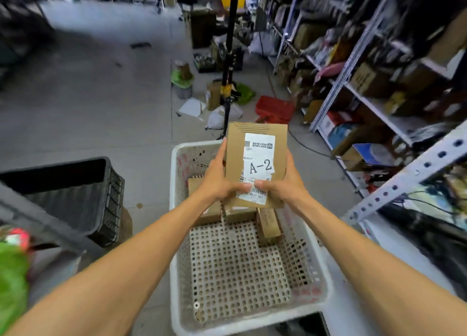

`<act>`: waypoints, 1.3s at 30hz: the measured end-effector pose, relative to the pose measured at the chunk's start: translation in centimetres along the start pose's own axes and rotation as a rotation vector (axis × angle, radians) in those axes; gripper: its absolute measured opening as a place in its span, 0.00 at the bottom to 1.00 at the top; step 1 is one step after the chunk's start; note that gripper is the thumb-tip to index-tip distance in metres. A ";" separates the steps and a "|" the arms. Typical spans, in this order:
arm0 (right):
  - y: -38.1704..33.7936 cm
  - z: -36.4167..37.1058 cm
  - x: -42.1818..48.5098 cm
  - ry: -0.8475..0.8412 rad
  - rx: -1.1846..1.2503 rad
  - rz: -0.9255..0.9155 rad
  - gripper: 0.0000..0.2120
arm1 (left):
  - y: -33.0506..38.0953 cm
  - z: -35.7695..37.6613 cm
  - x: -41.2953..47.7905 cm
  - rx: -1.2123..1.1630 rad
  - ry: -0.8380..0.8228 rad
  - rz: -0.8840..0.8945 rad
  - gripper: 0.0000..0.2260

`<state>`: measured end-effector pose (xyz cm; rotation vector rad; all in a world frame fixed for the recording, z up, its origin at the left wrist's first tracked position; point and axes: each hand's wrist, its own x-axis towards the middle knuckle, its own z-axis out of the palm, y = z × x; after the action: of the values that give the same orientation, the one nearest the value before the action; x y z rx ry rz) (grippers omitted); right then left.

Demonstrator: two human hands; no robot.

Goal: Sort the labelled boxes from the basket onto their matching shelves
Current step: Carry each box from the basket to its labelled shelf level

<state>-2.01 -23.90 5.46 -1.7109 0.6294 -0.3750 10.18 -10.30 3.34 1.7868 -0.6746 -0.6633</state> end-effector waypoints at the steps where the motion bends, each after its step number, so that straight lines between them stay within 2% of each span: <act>1: -0.6 -0.7 -1.6 -0.009 0.004 -0.018 0.50 | 0.7 0.5 -1.6 0.002 0.001 0.005 0.59; 11: -4.5 -5.3 -14.2 -0.014 -0.010 -0.064 0.54 | 7.0 3.8 -13.5 0.061 0.054 0.055 0.57; 16: -6.1 -6.2 -18.4 0.029 -0.014 -0.097 0.54 | 9.4 4.0 -17.3 0.089 0.032 0.110 0.59; 22: -7.0 -6.0 -23.6 0.075 -0.041 -0.071 0.60 | 10.3 3.8 -21.8 0.121 -0.019 0.163 0.61; 30: -4.0 -5.5 -33.3 0.208 -0.047 0.032 0.57 | 8.1 7.1 -28.5 0.099 -0.169 0.172 0.59; 35: -2.0 -7.0 -38.4 0.246 -0.039 0.012 0.51 | 7.7 9.8 -33.1 0.122 -0.188 0.211 0.59; 39: -1.8 -8.6 -41.9 0.253 -0.052 0.025 0.59 | 8.8 11.5 -35.9 0.134 -0.229 0.216 0.59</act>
<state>-40.01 -5.61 12.77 -1.7170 0.8503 -0.5674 -23.80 5.67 12.65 1.7420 -1.0736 -0.6936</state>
